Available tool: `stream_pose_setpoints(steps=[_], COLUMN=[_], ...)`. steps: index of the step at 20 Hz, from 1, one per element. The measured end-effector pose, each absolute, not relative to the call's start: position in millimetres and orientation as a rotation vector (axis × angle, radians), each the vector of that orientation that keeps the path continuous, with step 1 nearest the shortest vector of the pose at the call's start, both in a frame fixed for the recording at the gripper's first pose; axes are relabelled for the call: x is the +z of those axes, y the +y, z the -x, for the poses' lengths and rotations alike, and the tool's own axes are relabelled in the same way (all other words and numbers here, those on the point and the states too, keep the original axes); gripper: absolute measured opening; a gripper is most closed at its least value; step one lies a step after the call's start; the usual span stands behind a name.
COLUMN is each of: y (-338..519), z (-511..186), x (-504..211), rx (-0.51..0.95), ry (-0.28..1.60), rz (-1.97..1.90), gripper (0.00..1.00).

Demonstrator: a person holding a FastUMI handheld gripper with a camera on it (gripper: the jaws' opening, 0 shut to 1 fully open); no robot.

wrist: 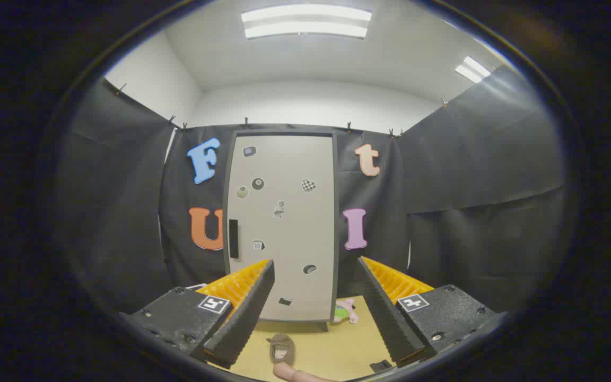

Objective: Open the shoe cabinet door, grab the shoes and put them into the shoe cabinet, then close the shoe cabinet door.

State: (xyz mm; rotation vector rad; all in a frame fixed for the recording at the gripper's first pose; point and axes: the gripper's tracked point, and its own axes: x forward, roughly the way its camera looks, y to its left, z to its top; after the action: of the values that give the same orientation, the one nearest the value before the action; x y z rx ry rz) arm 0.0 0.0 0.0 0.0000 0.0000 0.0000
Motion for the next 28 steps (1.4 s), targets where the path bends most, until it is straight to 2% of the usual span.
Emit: stream_pose_setpoints(steps=[4, 16, 22, 28], y=[13, 25, 63, 130], z=[6, 3, -40, -117], x=[-17, -29, -38, -39], rx=[0.043, 0.081, 0.162, 0.238], ry=[0.064, 0.04, 0.075, 0.058], rz=[-0.009, 0.021, 0.006, -0.008], gripper=[1.0, 1.0, 1.0, 1.0])
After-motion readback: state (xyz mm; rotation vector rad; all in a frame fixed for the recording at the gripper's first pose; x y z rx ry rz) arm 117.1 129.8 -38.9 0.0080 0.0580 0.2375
